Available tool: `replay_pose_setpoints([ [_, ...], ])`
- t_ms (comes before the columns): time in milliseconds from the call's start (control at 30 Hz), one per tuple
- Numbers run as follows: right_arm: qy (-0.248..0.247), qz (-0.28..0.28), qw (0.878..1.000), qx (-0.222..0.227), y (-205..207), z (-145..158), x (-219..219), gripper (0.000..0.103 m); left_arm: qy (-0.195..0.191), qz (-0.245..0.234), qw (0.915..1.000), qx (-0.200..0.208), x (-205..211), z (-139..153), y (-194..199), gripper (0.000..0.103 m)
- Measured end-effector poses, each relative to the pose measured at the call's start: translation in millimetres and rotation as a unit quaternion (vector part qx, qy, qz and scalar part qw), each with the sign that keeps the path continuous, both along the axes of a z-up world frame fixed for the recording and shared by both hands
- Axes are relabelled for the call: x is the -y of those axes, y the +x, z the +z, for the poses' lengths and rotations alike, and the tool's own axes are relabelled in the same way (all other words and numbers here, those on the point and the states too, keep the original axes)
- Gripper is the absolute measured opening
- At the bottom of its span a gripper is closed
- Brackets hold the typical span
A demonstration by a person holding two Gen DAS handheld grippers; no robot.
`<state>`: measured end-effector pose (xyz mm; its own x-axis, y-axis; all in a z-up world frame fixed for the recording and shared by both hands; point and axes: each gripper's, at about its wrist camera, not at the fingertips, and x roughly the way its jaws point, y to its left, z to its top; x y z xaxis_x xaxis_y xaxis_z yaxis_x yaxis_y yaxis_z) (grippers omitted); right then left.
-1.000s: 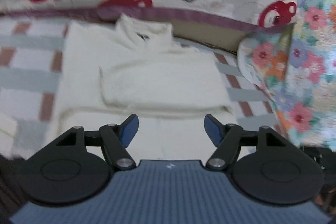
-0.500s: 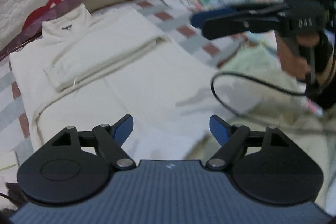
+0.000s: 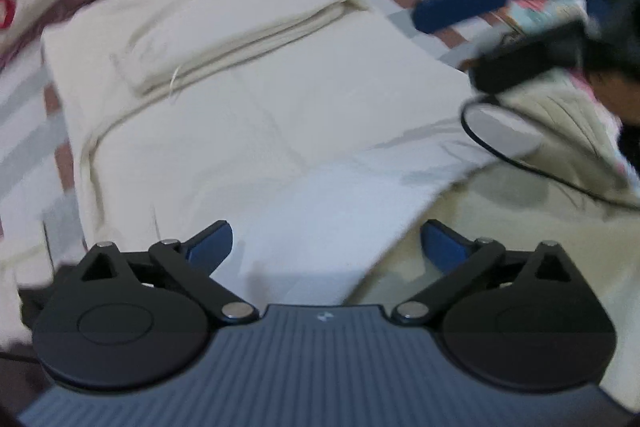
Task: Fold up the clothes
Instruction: 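Grasp the fleece hem with the left gripper and fold it toward the collar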
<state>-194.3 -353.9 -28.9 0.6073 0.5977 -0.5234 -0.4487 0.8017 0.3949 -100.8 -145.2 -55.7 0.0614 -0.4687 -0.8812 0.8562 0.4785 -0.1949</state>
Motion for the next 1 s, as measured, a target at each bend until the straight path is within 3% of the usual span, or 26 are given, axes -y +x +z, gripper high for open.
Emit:
replay_pose_setpoints([
  [100,-0.027,-0.003,1.0,-0.013,4,-8,-4,0.055,-0.014,0.008,0.9998,0.011,2,-5,1,0.1],
  [133,-0.029,-0.006,0.999,-0.019,4,-11,-2,0.055,-0.021,0.007,0.9997,0.007,3,-7,1,0.087],
  [167,-0.027,-0.013,0.999,-0.024,4,-13,2,0.055,-0.034,-0.003,0.9994,-0.01,4,-10,1,0.062],
  [200,-0.026,-0.019,0.999,-0.028,4,-15,5,0.055,-0.05,-0.015,0.9984,-0.023,4,-11,0,0.052],
  [233,-0.024,-0.025,0.999,-0.033,4,-16,9,0.055,-0.062,-0.025,0.9973,-0.029,4,-11,-1,0.048],
  [333,-0.013,-0.046,0.998,-0.041,4,-18,24,0.055,-0.06,-0.043,0.9972,-0.007,8,-8,-7,0.041],
  [433,0.006,-0.06,0.997,-0.042,4,-18,38,0.055,-0.05,-0.053,0.9969,0.028,15,-8,-11,0.042],
  [500,0.046,-0.064,0.996,-0.044,7,-21,47,0.056,-0.039,-0.054,0.9966,0.049,20,-10,-14,0.041],
  [567,0.092,-0.071,0.992,-0.055,11,-26,54,0.057,-0.035,-0.056,0.9961,0.058,25,-12,-16,0.026],
  [667,0.1,-0.08,0.99,-0.057,14,-29,53,0.057,-0.022,-0.054,0.9938,0.095,35,-11,-15,0.015],
  [833,0.075,-0.102,0.99,-0.059,11,-31,60,0.057,0.009,-0.054,0.9886,0.14,59,-15,-2,0.012],
  [933,0.119,-0.109,0.985,-0.067,9,-31,78,0.057,0.009,-0.041,0.9885,0.145,71,-18,15,0.012],
  [1000,0.117,-0.126,0.983,-0.066,7,-30,89,0.058,0.01,-0.024,0.9868,0.16,79,-17,33,0.012],
])
